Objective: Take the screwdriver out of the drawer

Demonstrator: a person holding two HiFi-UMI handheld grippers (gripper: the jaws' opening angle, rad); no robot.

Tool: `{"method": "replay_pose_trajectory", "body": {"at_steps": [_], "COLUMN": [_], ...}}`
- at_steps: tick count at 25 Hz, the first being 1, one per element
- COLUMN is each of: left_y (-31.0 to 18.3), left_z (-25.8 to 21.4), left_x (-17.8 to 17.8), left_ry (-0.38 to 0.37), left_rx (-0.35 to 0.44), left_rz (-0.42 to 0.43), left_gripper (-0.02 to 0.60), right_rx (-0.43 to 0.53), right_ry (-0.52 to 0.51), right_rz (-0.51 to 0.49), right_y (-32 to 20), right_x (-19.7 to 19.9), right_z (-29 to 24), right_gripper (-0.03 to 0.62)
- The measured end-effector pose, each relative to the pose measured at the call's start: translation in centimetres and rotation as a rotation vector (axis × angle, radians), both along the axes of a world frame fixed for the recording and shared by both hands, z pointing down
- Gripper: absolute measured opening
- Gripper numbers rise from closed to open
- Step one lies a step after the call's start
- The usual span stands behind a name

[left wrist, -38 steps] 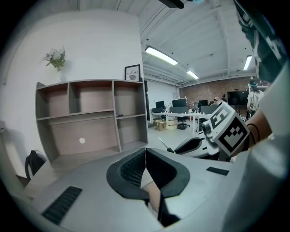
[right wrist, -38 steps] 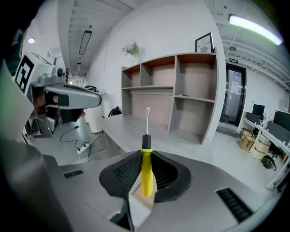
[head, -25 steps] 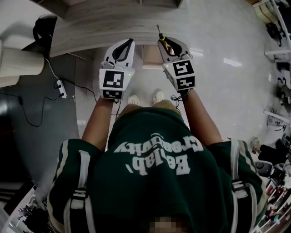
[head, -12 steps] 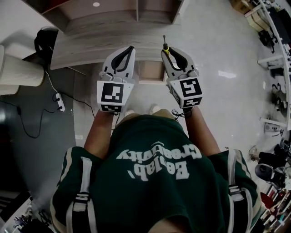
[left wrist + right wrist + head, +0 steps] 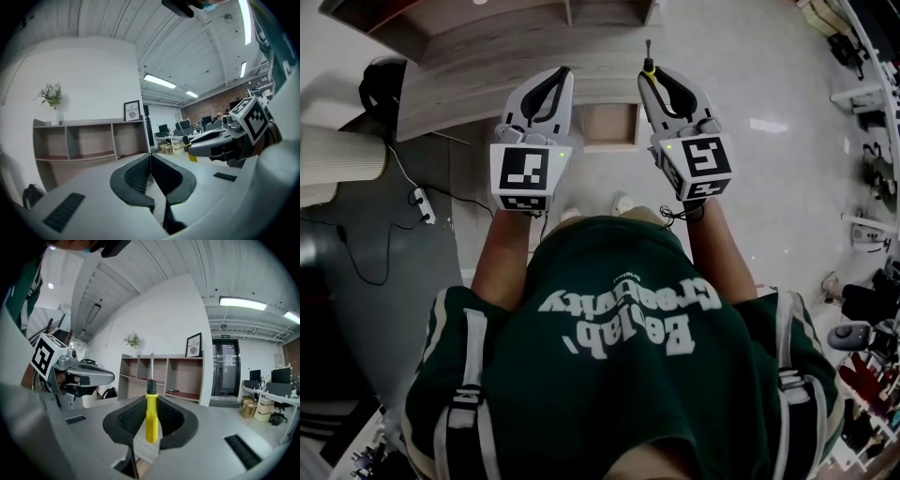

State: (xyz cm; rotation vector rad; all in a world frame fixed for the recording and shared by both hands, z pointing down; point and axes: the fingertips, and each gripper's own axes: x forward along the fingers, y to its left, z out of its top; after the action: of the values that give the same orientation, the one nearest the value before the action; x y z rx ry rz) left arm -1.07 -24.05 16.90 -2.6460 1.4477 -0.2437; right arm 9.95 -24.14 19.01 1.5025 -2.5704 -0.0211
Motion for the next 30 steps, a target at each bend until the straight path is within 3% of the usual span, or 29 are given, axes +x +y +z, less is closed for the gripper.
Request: {"method": "replay_pose_trajectory", "body": {"at_steps": [30], "left_y": [0.5], "left_z": [-0.2], "left_x": [-2.1], "left_ry": [-0.006], "left_rx": [0.006], "left_rz": [0.001], "left_gripper": [0.018], "right_rx": [0.004], "right_ry": [0.003], "right_rz": [-0.019], "right_y": [1.2], "right_x": [-2.5], "right_z": [0.0], "right_gripper": [0.083]}}
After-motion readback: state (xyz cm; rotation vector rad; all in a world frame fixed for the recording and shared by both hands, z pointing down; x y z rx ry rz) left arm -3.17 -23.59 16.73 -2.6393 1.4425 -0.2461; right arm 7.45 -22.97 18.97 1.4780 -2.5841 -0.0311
